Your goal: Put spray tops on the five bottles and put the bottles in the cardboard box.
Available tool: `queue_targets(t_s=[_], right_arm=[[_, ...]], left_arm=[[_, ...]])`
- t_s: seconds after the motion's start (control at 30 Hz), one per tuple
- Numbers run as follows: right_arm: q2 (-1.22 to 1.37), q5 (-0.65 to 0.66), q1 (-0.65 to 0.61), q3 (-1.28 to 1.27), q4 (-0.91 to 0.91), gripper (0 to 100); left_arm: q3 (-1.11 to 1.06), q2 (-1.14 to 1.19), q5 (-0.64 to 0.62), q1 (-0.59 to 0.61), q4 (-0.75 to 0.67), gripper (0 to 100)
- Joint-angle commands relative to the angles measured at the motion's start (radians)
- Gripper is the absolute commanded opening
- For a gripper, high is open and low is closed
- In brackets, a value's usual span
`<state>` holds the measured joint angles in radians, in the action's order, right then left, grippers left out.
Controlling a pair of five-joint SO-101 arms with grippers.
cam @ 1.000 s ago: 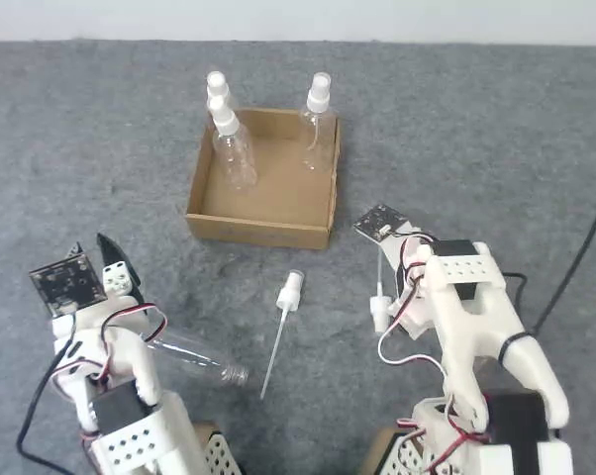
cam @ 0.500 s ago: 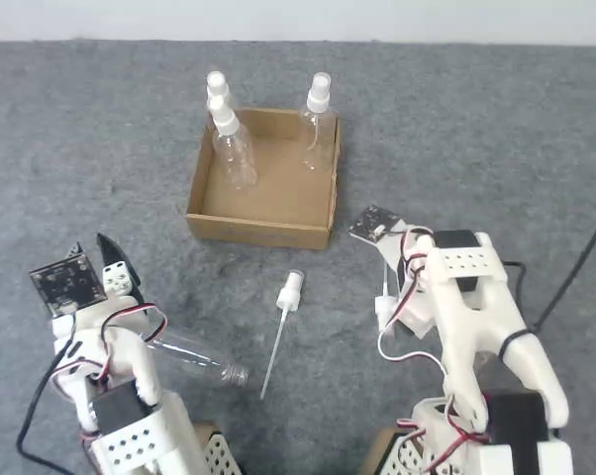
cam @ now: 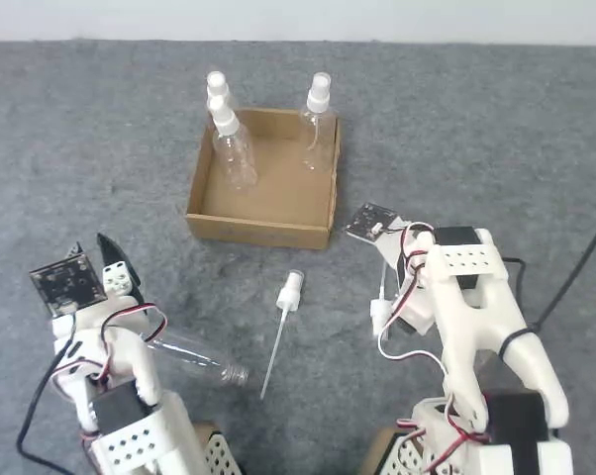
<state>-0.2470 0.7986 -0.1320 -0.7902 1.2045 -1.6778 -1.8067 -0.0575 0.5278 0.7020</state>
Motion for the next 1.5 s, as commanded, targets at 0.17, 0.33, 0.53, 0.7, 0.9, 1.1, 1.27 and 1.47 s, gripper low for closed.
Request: queue_targets(t_s=[0.17, 0.33, 0.53, 0.7, 0.9, 1.1, 1.27, 1.47], right_arm=[[-0.021, 0.02, -0.021, 0.044, 0.081, 6.1], [-0.117, 0.017, -0.041, 0.06, 0.193, 3.5], [-0.3, -0.052, -0.041, 0.063, 0.278, 3.1], [-0.46, -0.195, -0.084, 0.064, 0.286, 3.1], [-0.602, -0.362, -0.242, 0.1, 0.285, 3.0], [-0.667, -0.474, -0.291, 0.175, 0.277, 3.0], [-0.723, -0.512, -0.286, 0.172, 0.239, 3.0], [-0.845, -0.531, -0.285, 0.11, 0.171, 2.8]], left_arm=[[-0.001, -0.018, 0.0, -0.005, -0.035, 9], [-0.001, -0.018, 0.0, -0.005, -0.035, 9], [-0.001, -0.018, 0.0, -0.005, -0.035, 9], [-0.001, -0.018, 0.0, -0.005, -0.035, 9], [-0.001, -0.018, 0.0, -0.005, -0.035, 9], [-0.001, -0.018, 0.0, -0.005, -0.035, 9], [-0.001, -0.018, 0.0, -0.005, -0.035, 9], [-0.001, -0.018, 0.0, -0.005, -0.035, 9]])
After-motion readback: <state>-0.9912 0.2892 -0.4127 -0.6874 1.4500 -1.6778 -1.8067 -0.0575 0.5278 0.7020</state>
